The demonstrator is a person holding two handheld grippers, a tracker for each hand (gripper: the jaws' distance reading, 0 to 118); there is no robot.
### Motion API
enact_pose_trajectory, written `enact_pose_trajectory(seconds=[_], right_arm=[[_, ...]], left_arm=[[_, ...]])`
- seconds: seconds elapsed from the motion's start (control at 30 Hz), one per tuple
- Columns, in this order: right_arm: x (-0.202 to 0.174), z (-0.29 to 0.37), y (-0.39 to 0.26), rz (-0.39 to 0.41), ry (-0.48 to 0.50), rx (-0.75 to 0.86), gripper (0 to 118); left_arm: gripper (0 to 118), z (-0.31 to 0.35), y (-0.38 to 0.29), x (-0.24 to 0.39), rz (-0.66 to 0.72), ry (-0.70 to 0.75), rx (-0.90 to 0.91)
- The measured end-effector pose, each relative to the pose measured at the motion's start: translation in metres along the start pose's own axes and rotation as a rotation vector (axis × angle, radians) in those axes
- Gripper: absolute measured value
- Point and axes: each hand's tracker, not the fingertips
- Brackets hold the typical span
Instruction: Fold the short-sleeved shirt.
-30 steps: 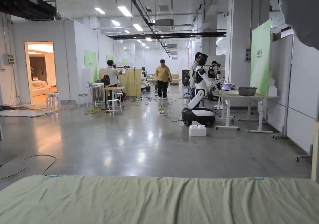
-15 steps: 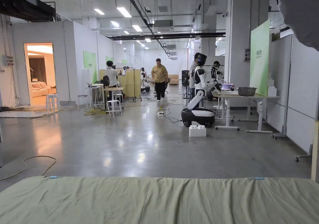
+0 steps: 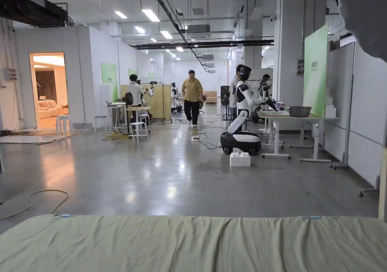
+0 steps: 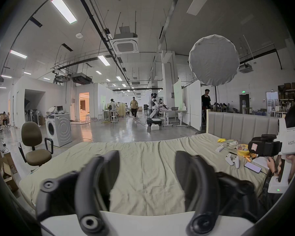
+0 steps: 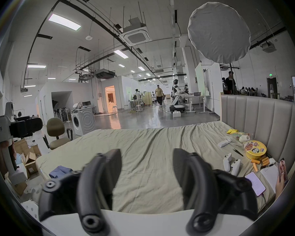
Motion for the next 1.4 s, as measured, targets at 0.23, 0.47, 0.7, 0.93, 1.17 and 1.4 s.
enact_pose_trajectory(seconds=[0.23, 0.47, 0.7, 0.93, 1.17, 1.4], right_arm=[[0.001, 0.002, 0.009, -0.025, -0.028, 0.021, 113], [-0.003, 0.003, 0.012, 0.017, -0.036, 0.033, 118], [-0.004, 0.001, 0.01, 0.014, -0.03, 0.025, 118], [-0.001, 0.0, 0.008, -0.008, -0.038, 0.03, 118], [0.0, 0.0, 0.009, -0.011, -0.04, 0.026, 118], [-0.006, 0.0, 0.008, 0.046, -0.04, 0.011, 118]], left_arm=[[118, 0.0, 0.004, 0.0, -0.006, 0.002, 0.031], [118, 0.001, 0.005, -0.001, 0.01, 0.023, 0.038], [118, 0.0, 0.004, 0.0, 0.0, 0.019, 0.019], [118, 0.0, 0.003, 0.002, 0.003, 0.019, 0.015], [118, -0.001, 0.002, 0.002, -0.001, 0.013, 0.01], [118, -0.004, -0.002, 0.001, 0.013, 0.014, -0.004]])
